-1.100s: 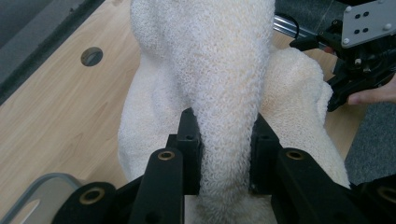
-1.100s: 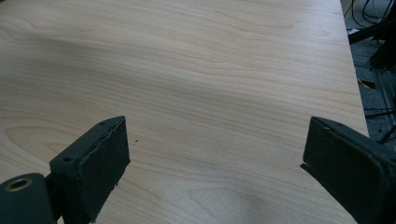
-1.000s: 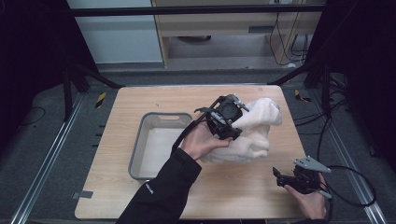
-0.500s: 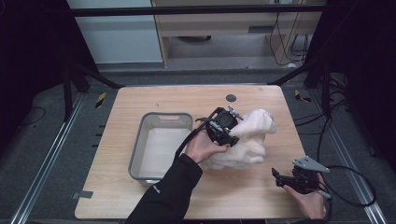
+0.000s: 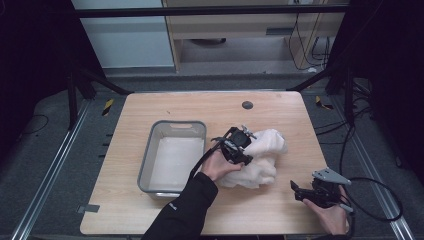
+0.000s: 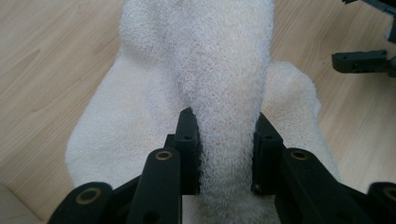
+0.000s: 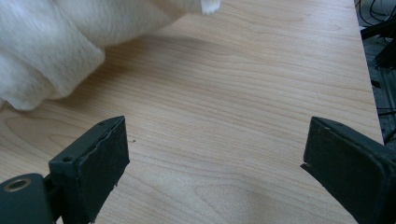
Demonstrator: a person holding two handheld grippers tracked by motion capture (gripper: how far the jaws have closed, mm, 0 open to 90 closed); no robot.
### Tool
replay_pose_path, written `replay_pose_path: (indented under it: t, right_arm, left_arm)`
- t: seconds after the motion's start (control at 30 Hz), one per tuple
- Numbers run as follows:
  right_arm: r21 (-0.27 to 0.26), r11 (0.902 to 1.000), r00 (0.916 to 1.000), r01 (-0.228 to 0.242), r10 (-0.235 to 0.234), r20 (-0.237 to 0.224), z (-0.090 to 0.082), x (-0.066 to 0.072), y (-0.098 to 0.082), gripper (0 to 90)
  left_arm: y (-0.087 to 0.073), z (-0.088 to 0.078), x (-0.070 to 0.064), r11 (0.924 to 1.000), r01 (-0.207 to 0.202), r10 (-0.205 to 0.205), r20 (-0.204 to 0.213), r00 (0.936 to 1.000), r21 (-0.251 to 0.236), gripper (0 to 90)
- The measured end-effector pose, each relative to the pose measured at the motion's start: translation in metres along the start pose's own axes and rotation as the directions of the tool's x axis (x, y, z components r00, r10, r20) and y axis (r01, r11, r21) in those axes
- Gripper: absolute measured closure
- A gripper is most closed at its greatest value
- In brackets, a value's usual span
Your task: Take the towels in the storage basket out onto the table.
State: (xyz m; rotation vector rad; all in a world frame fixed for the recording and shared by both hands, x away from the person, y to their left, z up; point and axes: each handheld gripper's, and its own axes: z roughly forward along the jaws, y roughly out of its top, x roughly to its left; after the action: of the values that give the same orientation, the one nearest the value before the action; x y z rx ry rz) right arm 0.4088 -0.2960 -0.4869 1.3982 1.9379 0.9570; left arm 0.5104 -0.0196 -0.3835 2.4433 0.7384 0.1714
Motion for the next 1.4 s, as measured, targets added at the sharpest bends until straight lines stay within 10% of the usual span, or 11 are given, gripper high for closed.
replay_pose_path:
  t: [0.47,0.9,1.4]
  right_arm:
    - [0.005,1.0,1.0,0.002,-0.002,-0.004,0.001,0.001,-0.001,6.5]
    - [0.003,1.0,1.0,-0.007,0.007,-0.004,0.0,0.0,-0.001,5.6]
    - [0.001,0.9999,0.9998,-0.017,0.017,-0.006,0.0,-0.001,-0.001,5.0]
  left_arm:
    - [-0.02,0.025,0.007,0.9997,-0.001,0.001,-0.018,0.9998,0.024,49.9]
    - [-0.027,-0.032,0.011,0.9899,0.0,-0.003,-0.019,0.9998,-0.142,27.0]
    - [-0.078,-0.107,0.036,0.9326,0.072,-0.108,-0.083,0.9907,-0.354,26.5]
